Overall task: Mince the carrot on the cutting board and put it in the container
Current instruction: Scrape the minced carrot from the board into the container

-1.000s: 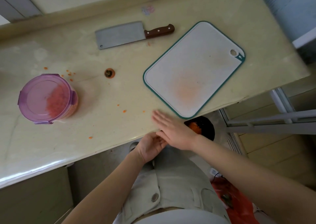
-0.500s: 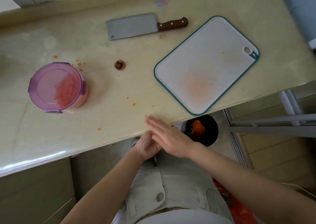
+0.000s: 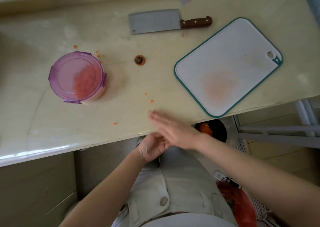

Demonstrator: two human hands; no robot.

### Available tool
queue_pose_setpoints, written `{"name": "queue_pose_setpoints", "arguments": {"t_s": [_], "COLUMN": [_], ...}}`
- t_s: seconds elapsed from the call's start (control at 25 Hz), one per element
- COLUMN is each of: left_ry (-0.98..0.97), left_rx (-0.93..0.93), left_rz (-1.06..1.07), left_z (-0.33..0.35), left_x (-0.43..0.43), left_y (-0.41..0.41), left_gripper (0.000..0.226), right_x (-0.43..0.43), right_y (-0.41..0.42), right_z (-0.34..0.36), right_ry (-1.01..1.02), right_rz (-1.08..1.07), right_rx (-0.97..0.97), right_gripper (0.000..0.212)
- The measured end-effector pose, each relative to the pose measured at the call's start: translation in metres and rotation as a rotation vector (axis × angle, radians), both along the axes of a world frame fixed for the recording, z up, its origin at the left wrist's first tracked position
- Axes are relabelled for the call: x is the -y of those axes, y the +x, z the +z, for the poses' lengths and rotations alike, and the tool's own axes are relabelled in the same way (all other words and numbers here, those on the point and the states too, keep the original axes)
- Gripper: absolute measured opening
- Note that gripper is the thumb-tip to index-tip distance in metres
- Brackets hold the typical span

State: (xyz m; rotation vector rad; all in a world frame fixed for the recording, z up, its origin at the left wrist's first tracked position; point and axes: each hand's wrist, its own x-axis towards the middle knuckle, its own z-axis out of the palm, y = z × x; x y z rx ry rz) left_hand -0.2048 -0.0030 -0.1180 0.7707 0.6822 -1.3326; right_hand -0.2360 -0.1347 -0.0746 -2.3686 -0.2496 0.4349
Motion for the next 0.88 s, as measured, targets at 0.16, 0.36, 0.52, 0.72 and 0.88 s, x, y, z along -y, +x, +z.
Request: {"name": "queue_pose_setpoints", "arguments": {"t_s": [0.16, 0.36, 0.52, 0.72, 0.88], "left_ry": [-0.062, -0.054, -0.054, -0.119, -0.127], "left_rx": [-0.068, -0.073, -0.021, -0.129, -0.148], "left_rz": [-0.029, -0.036, -0.011, 0.001, -0.002], "left_z": [0.003, -0.001, -0.004, -0.001, 0.001], "left_x": [-0.008, -0.02, -0.026, -0.025, -0.026], "left_y": [0.006, 0.011, 0.011, 0.013, 0.013], "left_gripper": [0.034, 0.033, 0.051, 0.034, 0.037], "right_x": [0.021, 0.007, 0.0, 0.004, 0.014], "right_y": [0.083, 0.047, -0.003, 0.067, 0.161], "right_z": [-0.005, -0.022, -0.02, 0.004, -0.002], "right_ry": [-0.11, -0.187, -0.051, 0.069, -0.105], "right_rz": [-0.212, 0.151, 0.331, -0.055, -0.273], "right_rx": [-0.065, 0.078, 0.1, 0.114, 0.071], "right_gripper": [0.05, 0.05, 0.048, 0.046, 0.051]}}
